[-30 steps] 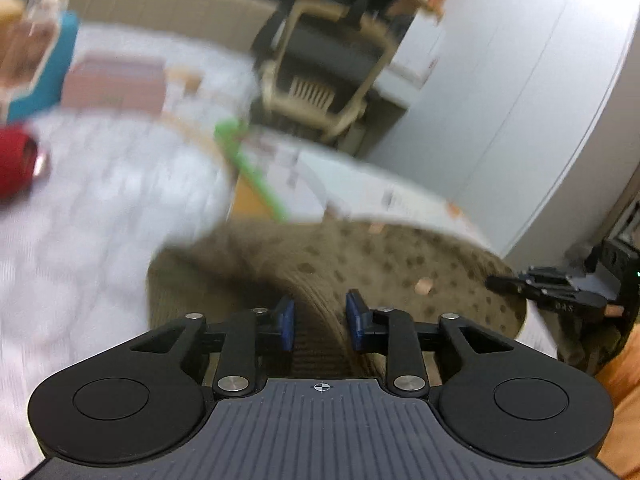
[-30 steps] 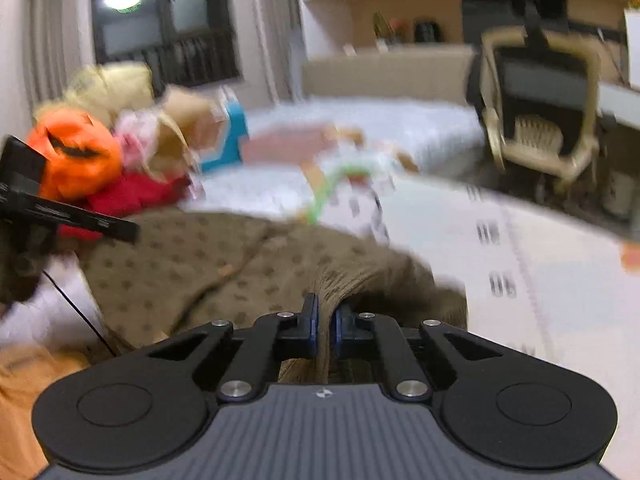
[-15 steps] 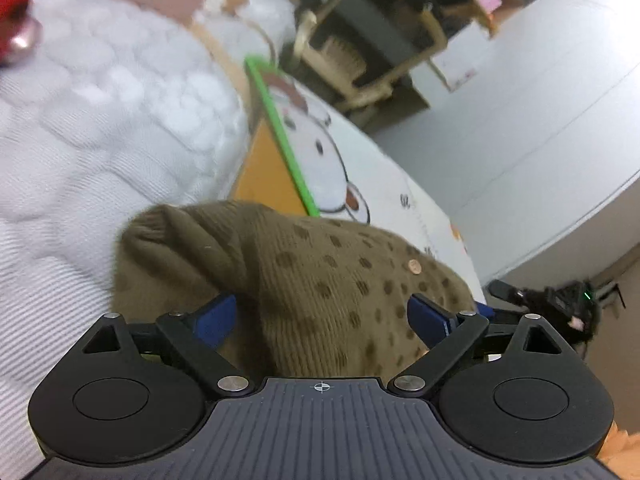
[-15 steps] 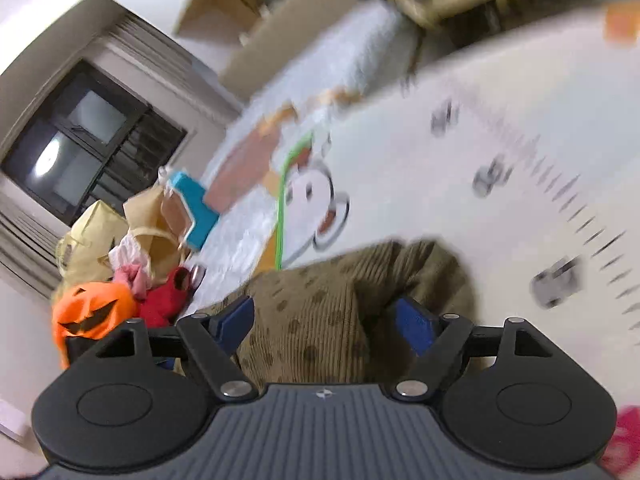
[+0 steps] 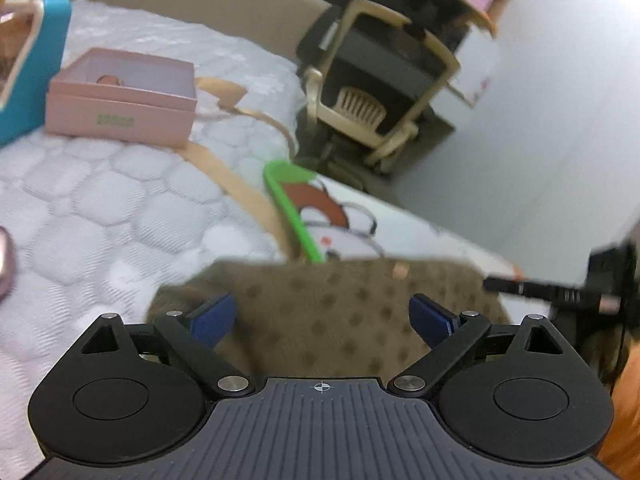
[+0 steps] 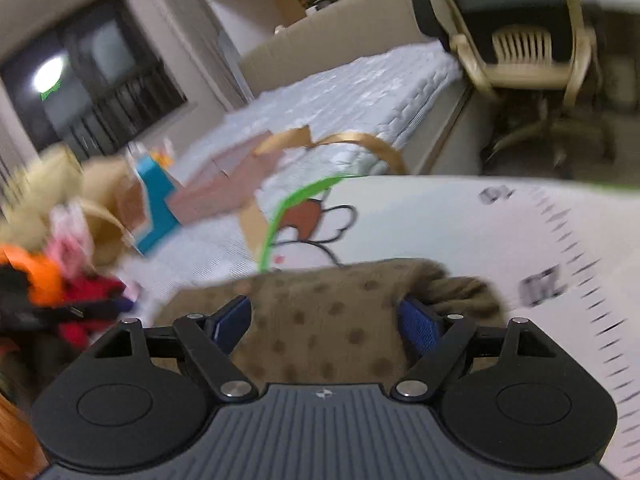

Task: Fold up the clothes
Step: 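Lower the garment onto the mat and open both grippers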

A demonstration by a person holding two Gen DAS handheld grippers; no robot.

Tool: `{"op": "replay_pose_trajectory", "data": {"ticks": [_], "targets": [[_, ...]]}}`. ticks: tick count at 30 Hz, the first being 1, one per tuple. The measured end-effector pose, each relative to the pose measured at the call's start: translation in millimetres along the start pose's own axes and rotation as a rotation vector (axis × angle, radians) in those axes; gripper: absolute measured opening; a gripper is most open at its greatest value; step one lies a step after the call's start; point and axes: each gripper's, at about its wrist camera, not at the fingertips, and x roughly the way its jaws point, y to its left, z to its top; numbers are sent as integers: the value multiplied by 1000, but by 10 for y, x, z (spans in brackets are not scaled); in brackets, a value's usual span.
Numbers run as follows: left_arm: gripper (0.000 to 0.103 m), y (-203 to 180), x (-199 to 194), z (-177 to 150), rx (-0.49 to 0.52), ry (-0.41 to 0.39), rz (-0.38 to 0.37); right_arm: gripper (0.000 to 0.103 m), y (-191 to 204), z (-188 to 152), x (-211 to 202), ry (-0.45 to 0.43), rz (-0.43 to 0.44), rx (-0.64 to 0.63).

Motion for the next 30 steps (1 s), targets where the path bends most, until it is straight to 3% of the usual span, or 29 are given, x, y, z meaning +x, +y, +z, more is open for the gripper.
{"op": "replay_pose_trajectory", "data": {"ticks": [3,6,8,11,13,17,19,21,24,27,30], "targets": [[99,-83,-68,-40,35,-31,-106,88,122,-45,-154,-79,-92,-149],[102,-203,48,-13,54,-65,-228,99,220,-3,-96,-120,-60,-193],[102,-250,423,-5,39,-32,-237,100,253,39,142,-86,-24,-171],[102,-130,991,-122,-35,109,-164,103,189,-27,626,56,-179,-177],[102,-110,962,-164,-16,72,-180,103,131,-63,720,81,-177,-153],[102,-103,770,-179,-43,57,-160,103,325,-47,452,-12,-245,-228],[102,-161,602,-231,-37,24,-203,103,456,-119,253,-67,-266,-276],[102,-237,451,-294,-28,2,-269,103,538,-235,57,-91,-227,-289],[103,-428,379,-519,27,38,-340,103,567,-453,11,-26,-196,-287],[103,-544,523,-747,91,102,-246,103,528,-672,169,49,-253,-275],[103,-666,504,-839,164,72,-197,103,456,-685,171,68,-247,-187]]}}
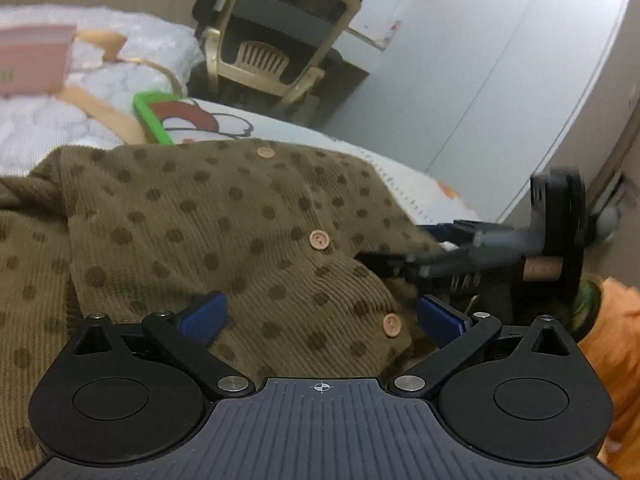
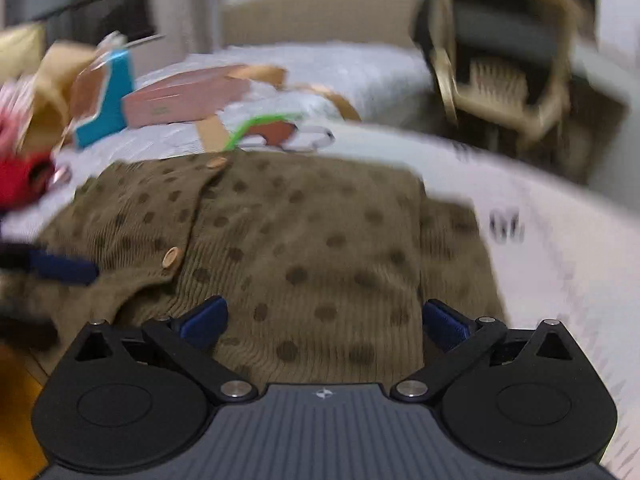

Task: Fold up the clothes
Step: 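Lower the garment onto the mat and open both grippers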

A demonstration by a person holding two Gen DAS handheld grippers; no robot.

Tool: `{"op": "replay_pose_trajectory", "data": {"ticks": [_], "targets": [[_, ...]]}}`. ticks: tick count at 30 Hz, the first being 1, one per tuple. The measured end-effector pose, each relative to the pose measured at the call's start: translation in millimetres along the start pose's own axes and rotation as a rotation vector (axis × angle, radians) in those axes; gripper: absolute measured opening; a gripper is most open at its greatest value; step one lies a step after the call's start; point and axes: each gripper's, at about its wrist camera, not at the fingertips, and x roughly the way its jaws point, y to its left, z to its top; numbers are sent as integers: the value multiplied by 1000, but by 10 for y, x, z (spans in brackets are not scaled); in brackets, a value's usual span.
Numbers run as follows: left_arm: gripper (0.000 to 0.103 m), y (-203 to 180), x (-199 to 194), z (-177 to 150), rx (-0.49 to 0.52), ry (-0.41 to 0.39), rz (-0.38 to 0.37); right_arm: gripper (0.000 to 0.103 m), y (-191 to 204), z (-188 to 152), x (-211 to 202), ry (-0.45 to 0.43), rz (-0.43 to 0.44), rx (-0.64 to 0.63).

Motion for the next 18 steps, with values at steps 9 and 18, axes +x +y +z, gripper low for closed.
{"op": "replay_pose_trajectory", "data": {"ticks": [9,18], "targets": [[103,-170,-50,-100,113,15,37,103,89,120,-435,-106,72,-75],[103,-66,-366,-80,56,-11,-41,103,439,-144,-170,-71,70,-235]]}}
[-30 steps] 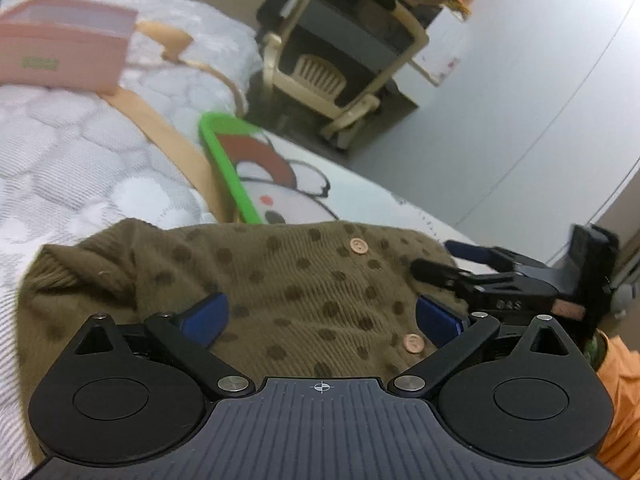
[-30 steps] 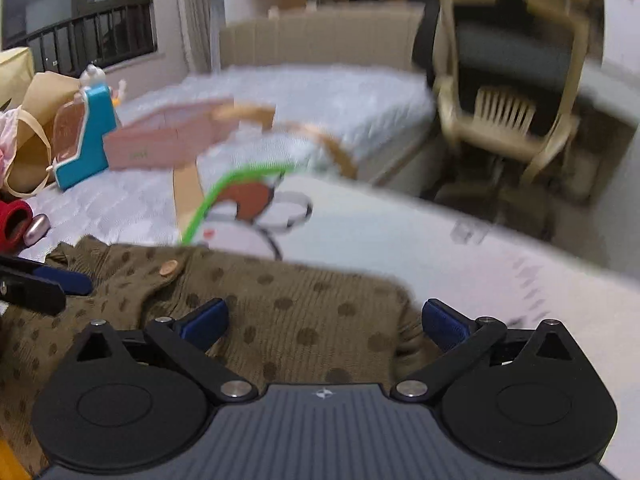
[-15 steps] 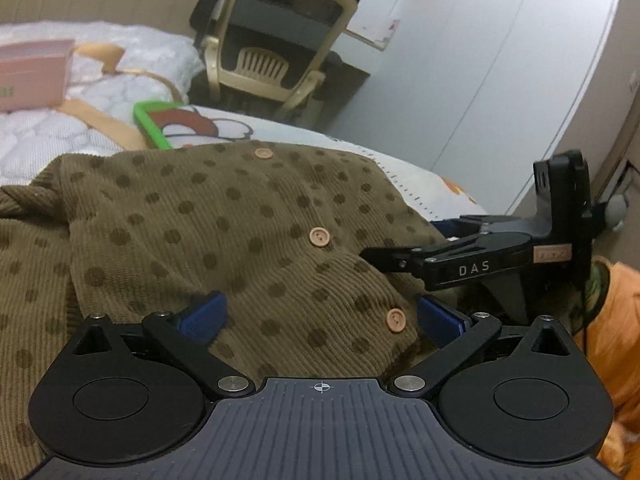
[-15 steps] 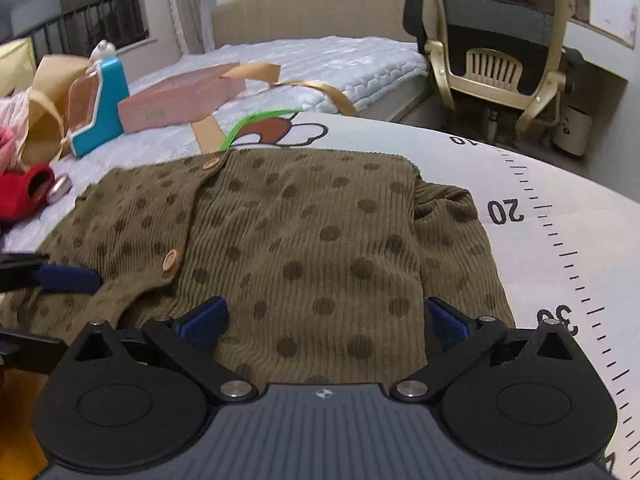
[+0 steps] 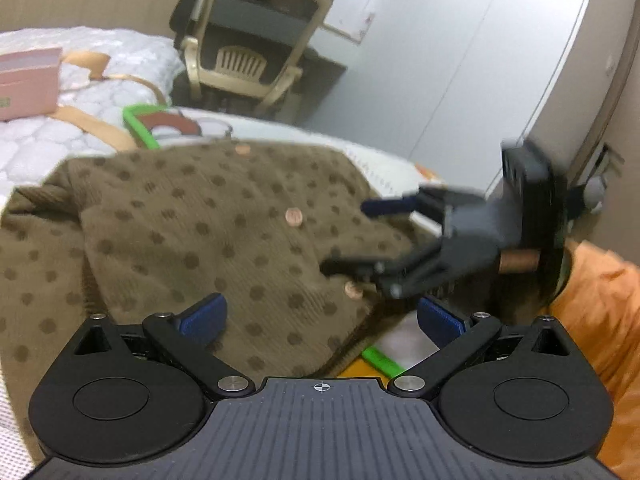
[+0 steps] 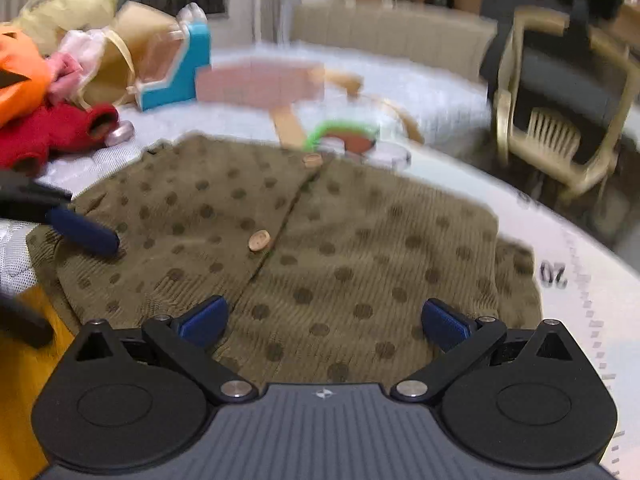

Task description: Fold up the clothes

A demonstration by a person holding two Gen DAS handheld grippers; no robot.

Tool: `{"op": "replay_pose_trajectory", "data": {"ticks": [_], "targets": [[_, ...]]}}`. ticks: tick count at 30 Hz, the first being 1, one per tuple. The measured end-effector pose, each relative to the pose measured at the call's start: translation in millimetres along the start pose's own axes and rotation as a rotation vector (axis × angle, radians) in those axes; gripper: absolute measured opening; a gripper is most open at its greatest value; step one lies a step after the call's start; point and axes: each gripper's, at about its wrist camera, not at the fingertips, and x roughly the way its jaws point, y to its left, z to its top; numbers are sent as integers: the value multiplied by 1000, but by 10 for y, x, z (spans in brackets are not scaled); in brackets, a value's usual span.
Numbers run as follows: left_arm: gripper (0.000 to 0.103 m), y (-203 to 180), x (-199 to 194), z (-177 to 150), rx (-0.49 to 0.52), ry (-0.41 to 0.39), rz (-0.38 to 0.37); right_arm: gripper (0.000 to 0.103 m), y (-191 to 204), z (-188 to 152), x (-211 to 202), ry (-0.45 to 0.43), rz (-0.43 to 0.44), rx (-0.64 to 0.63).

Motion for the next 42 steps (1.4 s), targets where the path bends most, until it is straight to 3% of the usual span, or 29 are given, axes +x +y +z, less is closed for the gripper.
{"op": "replay_pose_trajectory", "data": {"ticks": [3,8,10,14,16,20,23,26,31,39,42], "targets": [[103,104,-63,135,-59,-76,20,103,-21,-45,-21,6,9,17],[103,451,255,346,-244,-136,70,103,-8,-56,-32,5,3,28],[103,510,332,378,-254,-141,91,103,-40,-56,-34,12,17,48],[103,502,346,325,-182,-144,120,103,-65,-4,-67,47,35,51],[103,496,327,293,-167,-149,120,103,-168,119,-135,56,82,95],[103,491,297,233,-147,-162,117,103,-543,470,-223,-50,98,280],[103,494,281,200,-140,-171,111,103,-825,630,86,-34,107,423],[103,505,263,192,-146,-173,105,103,-976,623,582,75,101,520],[103,505,246,175,-152,-177,96,103,-675,626,734,103,1,359],[103,502,249,173,-153,-179,96,103,-712,303,373,81,12,397],[103,500,252,171,-151,-179,98,103,-643,160,305,42,-7,335]]}}
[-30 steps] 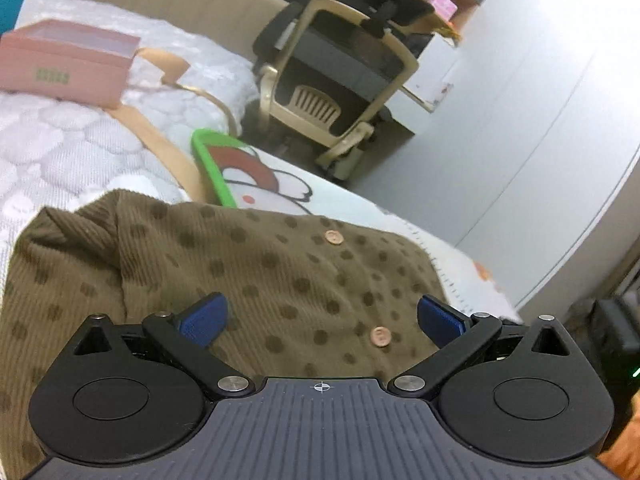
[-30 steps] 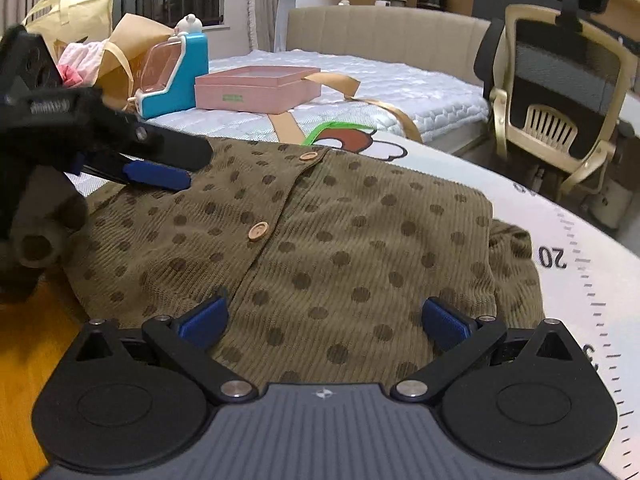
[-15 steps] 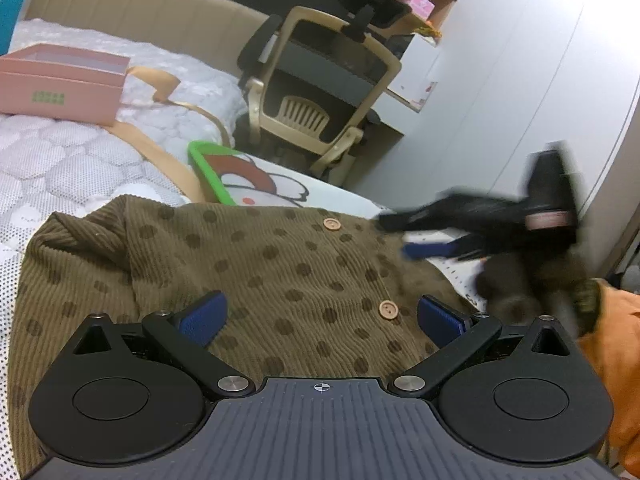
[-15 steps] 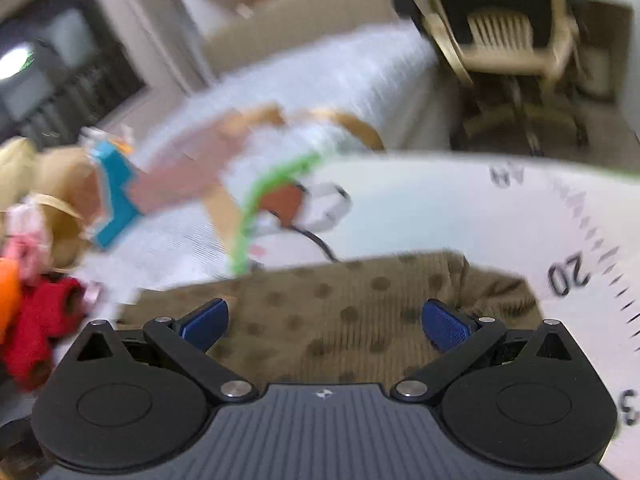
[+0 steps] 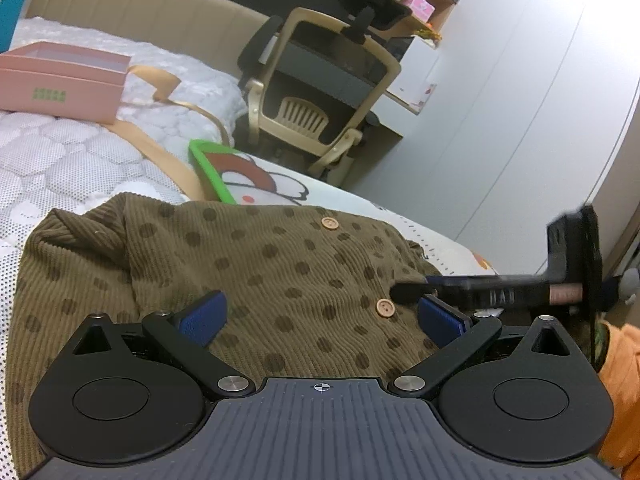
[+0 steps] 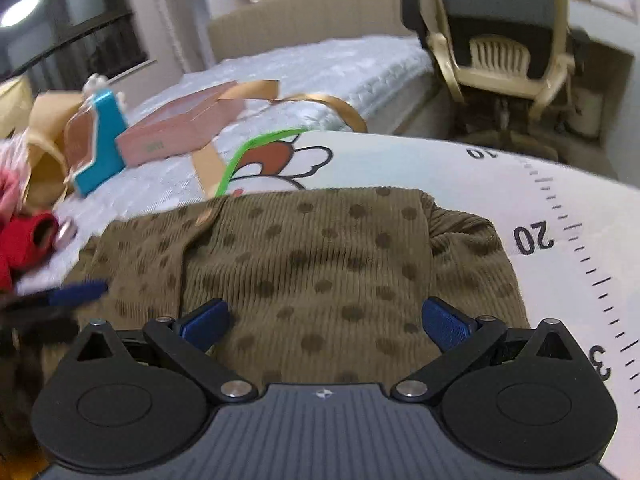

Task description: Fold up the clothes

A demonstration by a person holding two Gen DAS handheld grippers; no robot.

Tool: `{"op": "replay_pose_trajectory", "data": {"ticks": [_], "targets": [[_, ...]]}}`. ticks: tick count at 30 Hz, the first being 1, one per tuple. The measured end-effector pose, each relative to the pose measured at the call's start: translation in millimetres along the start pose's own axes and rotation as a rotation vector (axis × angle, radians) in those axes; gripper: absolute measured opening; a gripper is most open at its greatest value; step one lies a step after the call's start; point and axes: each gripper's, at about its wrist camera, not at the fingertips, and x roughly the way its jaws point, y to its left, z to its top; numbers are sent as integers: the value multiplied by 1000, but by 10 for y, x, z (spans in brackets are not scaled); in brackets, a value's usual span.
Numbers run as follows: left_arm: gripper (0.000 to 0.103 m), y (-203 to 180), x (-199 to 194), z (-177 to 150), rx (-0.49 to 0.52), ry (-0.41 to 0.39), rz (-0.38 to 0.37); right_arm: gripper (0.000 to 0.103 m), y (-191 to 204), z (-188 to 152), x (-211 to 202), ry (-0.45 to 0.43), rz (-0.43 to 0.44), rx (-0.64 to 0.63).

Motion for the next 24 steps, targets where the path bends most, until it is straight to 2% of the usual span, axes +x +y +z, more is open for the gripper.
{"op": "replay_pose_trajectory", "data": {"ticks": [3,9,12,14,16,18,21,23,24], "targets": [[103,-6,2,-4,1,0,5,103,71,-79,-9,-29,-29,-42],[103,37,-32,-15,-43,-8,-32,103,33,-75,-13,-50,-15,-15],[103,65,-104,91,-113,-9,-46,103,-6,-84,-34,-65,-1,10],[103,84,-257,229,-150,-70,-45,103,-45,-94,-54,-78,13,33],[103,149,-405,377,-190,-129,-2,103,-80,-100,-70,-88,28,54],[103,263,-425,501,-245,-114,48,103,-93,-103,-73,-92,36,63],[103,493,-224,581,-332,13,111,103,-112,-107,-80,-98,47,77],[103,649,16,550,-407,114,90,103,-123,-113,-88,-101,52,82],[103,680,86,547,-427,122,72,103,-126,-114,-89,-101,54,84]]}}
